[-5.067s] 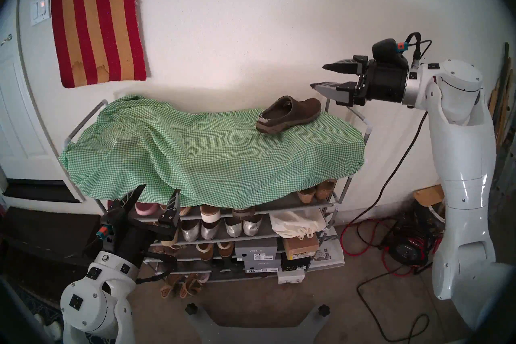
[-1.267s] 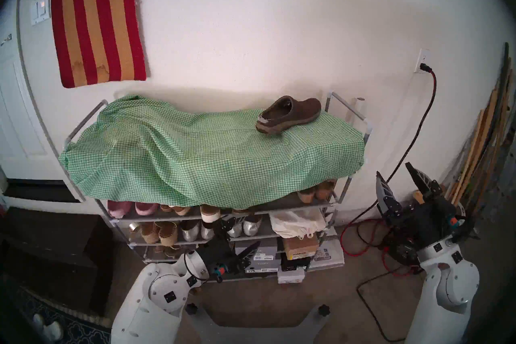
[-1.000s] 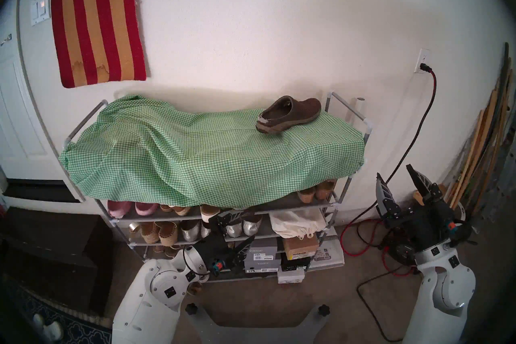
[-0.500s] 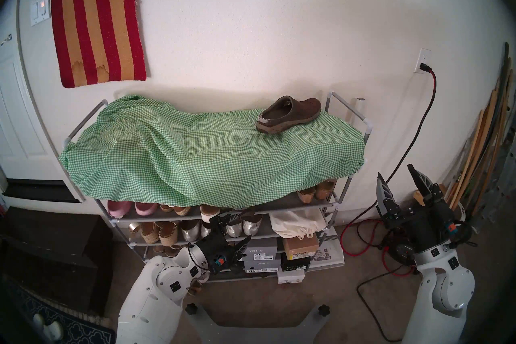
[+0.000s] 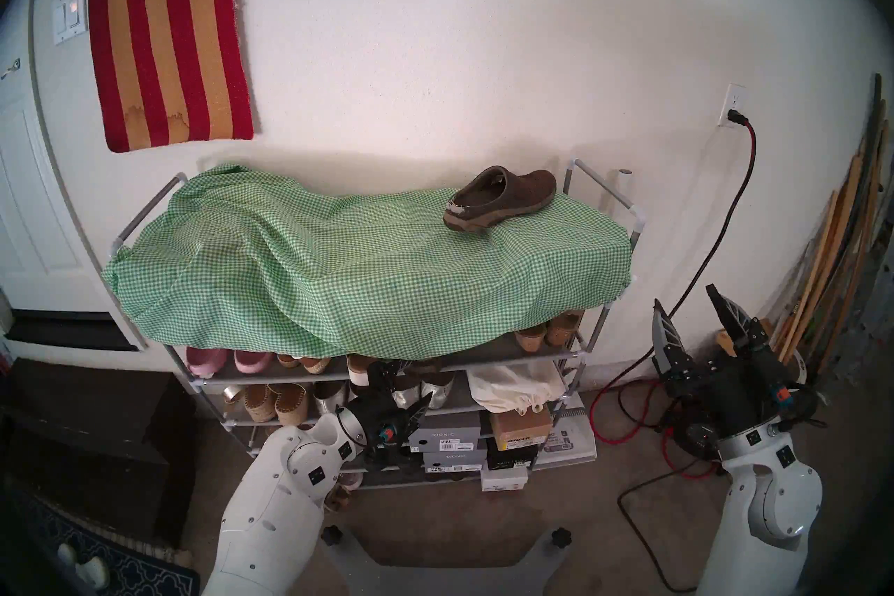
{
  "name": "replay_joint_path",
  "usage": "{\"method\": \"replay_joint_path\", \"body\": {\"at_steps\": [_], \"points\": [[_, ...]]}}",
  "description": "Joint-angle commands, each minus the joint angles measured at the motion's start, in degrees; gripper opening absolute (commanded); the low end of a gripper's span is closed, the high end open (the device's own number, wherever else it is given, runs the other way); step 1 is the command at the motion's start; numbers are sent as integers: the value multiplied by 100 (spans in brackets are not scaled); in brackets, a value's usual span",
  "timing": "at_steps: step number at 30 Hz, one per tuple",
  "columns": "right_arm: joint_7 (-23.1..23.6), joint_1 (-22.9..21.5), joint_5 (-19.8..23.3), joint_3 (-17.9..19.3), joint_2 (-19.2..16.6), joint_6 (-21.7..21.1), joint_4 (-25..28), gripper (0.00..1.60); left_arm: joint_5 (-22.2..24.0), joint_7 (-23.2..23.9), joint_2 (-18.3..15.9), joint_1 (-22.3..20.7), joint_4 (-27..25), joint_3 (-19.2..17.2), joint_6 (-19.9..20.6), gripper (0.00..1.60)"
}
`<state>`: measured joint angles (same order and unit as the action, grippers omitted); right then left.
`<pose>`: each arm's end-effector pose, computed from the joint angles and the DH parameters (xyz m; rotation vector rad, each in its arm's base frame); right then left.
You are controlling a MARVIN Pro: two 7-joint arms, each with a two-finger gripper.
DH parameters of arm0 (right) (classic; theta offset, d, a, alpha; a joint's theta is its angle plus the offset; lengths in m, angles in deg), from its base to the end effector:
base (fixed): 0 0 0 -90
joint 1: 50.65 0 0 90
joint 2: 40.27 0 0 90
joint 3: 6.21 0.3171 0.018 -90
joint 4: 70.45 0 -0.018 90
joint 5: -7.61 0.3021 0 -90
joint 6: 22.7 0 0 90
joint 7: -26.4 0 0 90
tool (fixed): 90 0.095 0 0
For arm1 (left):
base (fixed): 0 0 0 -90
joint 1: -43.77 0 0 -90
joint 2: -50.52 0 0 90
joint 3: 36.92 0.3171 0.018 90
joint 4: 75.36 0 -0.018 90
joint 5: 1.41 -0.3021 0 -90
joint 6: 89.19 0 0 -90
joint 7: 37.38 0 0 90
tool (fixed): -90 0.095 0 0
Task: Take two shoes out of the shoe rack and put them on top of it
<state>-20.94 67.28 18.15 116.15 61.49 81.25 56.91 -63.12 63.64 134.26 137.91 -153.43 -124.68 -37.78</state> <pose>0.2072 -0.0932 -0.2294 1.7850 0.3594 2.5571 0.3506 -0.0306 -0.4331 -1.3763 1.7568 -1.8572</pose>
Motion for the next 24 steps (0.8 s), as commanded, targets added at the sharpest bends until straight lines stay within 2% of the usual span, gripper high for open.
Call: {"method": "replay_joint_path", "body": {"at_steps": [1,7,24], "points": [[18,-11,-5,-29,-12,3,25,160,-134,-293,54,-209,92,25,-37,160],[19,-11,-5,-29,-12,3,25,160,-185,-348,80,-377,205,7,11,160],[18,-10,-5,-29,-13,4,25,160,-307,-52,163,-611,639,6,247,160]]}}
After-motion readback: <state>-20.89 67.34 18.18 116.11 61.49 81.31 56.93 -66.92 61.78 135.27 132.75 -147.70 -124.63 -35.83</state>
